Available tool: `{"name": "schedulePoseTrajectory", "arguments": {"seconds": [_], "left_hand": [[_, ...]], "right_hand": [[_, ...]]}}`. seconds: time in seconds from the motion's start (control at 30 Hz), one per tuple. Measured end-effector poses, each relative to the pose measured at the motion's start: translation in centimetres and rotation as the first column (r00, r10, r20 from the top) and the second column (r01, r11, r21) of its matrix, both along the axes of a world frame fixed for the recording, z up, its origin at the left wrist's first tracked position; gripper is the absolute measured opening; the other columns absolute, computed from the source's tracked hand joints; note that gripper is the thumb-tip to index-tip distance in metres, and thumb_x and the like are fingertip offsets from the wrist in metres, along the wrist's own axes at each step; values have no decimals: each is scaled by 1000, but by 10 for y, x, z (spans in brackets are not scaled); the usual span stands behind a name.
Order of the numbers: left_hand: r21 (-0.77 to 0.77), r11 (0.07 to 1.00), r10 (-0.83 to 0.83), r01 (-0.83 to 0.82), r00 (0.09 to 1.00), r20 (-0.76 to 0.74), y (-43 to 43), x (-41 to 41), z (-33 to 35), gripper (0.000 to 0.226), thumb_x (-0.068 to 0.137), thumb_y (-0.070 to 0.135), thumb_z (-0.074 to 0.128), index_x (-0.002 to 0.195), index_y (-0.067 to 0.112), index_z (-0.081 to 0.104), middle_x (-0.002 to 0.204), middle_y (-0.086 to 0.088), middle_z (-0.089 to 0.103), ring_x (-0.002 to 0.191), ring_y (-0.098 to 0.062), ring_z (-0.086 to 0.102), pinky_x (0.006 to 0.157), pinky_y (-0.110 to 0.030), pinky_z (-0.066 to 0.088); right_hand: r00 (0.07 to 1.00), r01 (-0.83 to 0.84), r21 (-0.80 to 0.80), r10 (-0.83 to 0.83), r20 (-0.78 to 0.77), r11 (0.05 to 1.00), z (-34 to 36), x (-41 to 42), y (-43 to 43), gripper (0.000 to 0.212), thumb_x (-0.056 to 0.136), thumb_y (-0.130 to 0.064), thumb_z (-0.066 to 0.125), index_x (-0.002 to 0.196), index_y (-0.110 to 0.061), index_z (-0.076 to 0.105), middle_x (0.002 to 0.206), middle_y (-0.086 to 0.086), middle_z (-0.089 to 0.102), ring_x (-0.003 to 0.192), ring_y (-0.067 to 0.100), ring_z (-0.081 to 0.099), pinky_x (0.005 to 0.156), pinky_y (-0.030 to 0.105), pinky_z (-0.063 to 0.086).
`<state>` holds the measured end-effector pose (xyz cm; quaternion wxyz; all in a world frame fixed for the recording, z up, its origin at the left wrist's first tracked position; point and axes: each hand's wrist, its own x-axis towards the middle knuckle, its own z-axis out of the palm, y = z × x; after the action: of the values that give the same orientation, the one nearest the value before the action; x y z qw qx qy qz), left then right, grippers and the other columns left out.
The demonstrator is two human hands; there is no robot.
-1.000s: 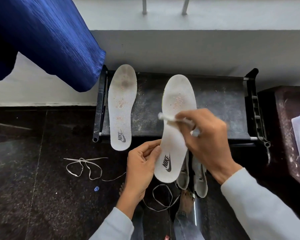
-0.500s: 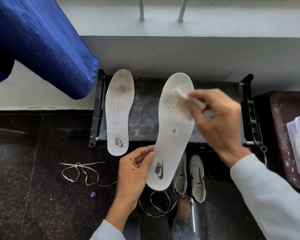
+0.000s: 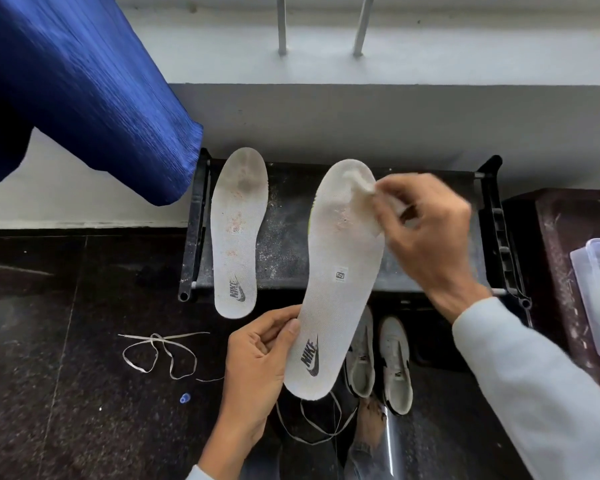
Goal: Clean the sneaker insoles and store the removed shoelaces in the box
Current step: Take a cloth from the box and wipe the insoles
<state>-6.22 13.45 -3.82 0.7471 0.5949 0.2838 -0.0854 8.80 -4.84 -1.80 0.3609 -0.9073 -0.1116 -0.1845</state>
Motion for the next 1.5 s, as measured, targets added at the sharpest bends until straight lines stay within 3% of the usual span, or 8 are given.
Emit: {"name": "schedulePoseTrajectory", "arguments": {"seconds": [0.13, 0.4, 0.6, 0.8, 0.9, 1.1, 1.33, 1.5], "left_hand": [[-10, 1000, 3, -3, 1000, -12, -2, -3, 1, 22, 92, -2, 63, 99, 13, 78, 96, -5, 81, 92, -16, 77, 80, -21, 61], [19, 1000, -7, 8, 1000, -18, 1, -9, 0, 22, 93, -2, 63, 101, 12, 78, 98, -5, 81, 96, -18, 77, 85, -23, 61], [18, 999, 32, -31, 999, -24, 2, -11, 2, 21, 92, -1, 63, 100, 12, 78, 96, -6, 81, 92, -18, 77, 77, -19, 61], [13, 999, 43, -43, 999, -28, 4, -13, 2, 22, 92, -2, 63, 98, 13, 78, 95, -7, 81, 92, -19, 77, 76, -19, 61], [39, 999, 27, -26, 1000, -13, 5, -15, 3, 24, 92, -3, 62, 98, 14, 79, 96, -6, 81, 92, -18, 77, 78, -19, 60], [34, 999, 32, -30, 999, -32, 7, -19, 3, 23, 93, -2, 63, 101, 13, 78, 97, -5, 81, 95, -18, 77, 81, -21, 61], [46, 998, 32, -30, 999, -27, 4, -17, 5, 24, 92, -4, 63, 97, 14, 78, 95, -4, 81, 92, -16, 77, 80, -19, 60], [45, 999, 20, -19, 999, -26, 6, -16, 5, 21, 91, -1, 64, 101, 12, 78, 97, -4, 81, 94, -17, 77, 82, -21, 61]], "right_hand": [[906, -409, -64, 397, -144, 910, -15, -33, 16, 9, 85, -16, 78, 89, -9, 73, 84, 1, 67, 66, -4, 49, 64, 10, 40], [979, 188, -56, -192, -62, 981, -21, 22, -19, 15, 88, -24, 69, 90, -9, 71, 81, 2, 65, 70, 14, 54, 68, 6, 36], [971, -235, -58, 237, 24, 970, -1, -30, 20, 6, 87, -10, 75, 87, -4, 72, 82, 4, 66, 66, 1, 44, 66, 6, 40], [968, -246, -3, 246, 47, 969, -7, -36, 21, 8, 90, -11, 73, 93, -4, 74, 88, 7, 67, 70, 1, 50, 68, 7, 43], [888, -454, -173, 460, -6, 874, -20, -33, 15, 12, 93, -11, 66, 99, -5, 75, 94, 11, 67, 68, 21, 62, 61, 31, 55], [995, 91, -52, -88, 41, 995, -9, 17, -2, 14, 90, -15, 65, 96, -8, 76, 90, 8, 67, 74, 13, 59, 71, 13, 46], [899, -438, -118, 431, -81, 891, -18, -22, 19, 13, 94, -12, 63, 97, -4, 74, 92, 9, 67, 70, 9, 52, 70, 10, 42], [999, 22, -134, -27, -35, 991, -32, 23, -2, 9, 86, -7, 65, 91, -6, 73, 87, 12, 68, 77, 28, 64, 74, 19, 43]]}}
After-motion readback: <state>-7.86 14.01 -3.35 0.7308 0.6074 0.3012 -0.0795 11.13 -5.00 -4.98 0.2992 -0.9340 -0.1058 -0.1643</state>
